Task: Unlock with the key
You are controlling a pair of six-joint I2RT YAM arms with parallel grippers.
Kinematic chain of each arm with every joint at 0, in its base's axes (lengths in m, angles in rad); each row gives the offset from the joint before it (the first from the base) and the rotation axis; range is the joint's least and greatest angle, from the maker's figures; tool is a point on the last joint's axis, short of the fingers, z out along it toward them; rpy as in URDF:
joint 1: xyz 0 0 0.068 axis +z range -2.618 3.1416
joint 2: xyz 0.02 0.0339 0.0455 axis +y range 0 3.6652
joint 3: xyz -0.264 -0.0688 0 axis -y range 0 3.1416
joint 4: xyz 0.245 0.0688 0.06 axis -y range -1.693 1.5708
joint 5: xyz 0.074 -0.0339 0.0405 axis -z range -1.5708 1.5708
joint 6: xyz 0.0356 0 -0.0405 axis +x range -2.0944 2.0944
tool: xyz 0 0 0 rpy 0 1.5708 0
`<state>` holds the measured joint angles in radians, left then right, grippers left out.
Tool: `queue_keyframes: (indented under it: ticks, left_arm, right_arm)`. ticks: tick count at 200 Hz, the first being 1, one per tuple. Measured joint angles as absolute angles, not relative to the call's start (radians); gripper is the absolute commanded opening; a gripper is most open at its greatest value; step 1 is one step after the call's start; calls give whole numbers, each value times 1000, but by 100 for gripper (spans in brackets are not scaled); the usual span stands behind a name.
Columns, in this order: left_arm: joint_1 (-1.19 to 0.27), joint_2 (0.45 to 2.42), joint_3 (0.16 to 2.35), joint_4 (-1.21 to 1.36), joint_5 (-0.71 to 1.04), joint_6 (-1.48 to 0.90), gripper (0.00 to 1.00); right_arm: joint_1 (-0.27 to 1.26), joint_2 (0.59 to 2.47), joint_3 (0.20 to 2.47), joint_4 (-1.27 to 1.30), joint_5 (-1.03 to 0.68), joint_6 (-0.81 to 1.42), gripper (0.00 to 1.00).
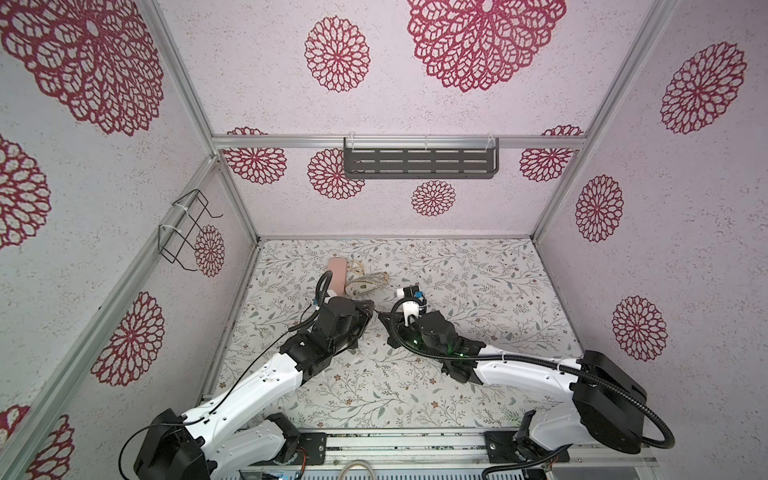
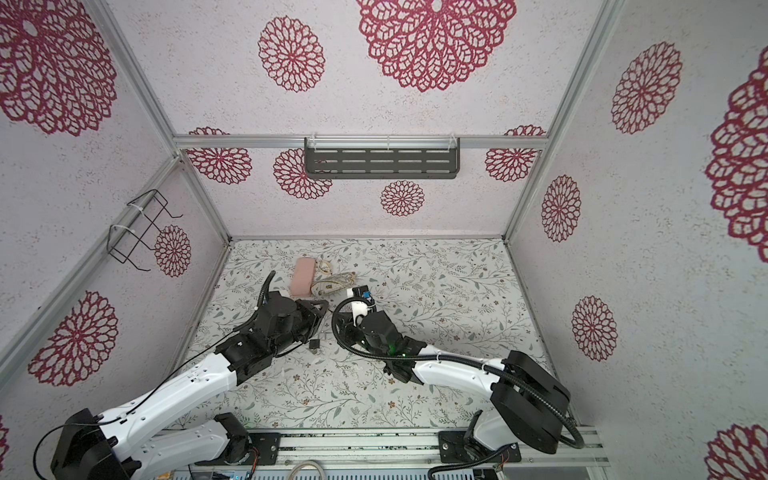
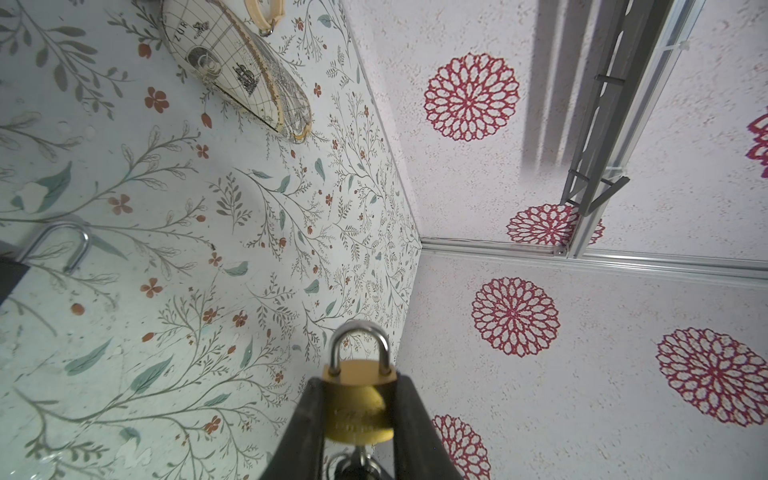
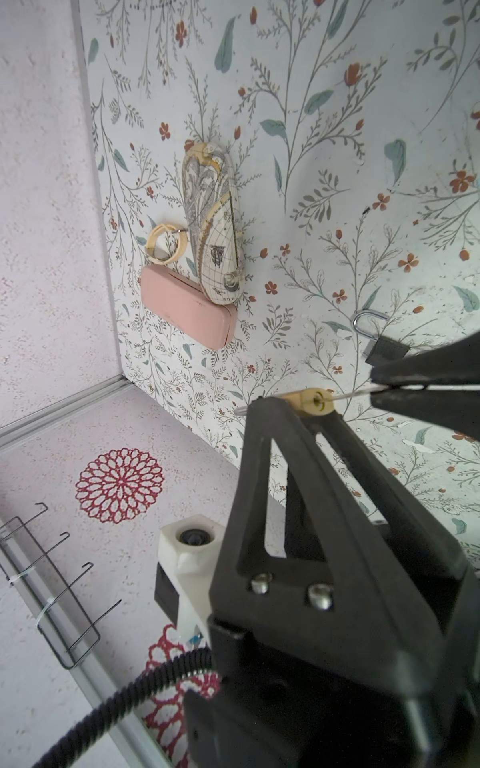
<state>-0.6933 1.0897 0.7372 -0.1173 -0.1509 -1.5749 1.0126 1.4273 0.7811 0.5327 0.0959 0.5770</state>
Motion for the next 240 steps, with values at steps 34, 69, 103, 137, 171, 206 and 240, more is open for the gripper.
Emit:
queue_keyframes:
  ticks: [34,69,103,137,171,206,240]
  left_arm:
    - [-670,1058,737,-150,-113,-1579,0]
    - [-622,997,737,-211,-53,-1589,0]
    - [-591,957,736,-215,-24,-1614,0]
    - [-590,956,721,-211,0,-1629,0]
    - [-589,959,720,-196,19,-1636,0]
    - [-588,962,720,-188,26,-1644,0]
    - [-588,962,719,-174,34,-1650,0]
  right_arm:
    - [1019,1423,781,525,86,574,0]
    - [1050,1402,787,496,129,542,0]
    - [1075,1385,810,458,161,532,0]
    - [1082,1385,817,451,161,540,0]
    - [1082,1385,821,443,167,542,0]
    - [1082,1385,821,443,179,542,0]
    - [1082,1385,827,439,180,542,0]
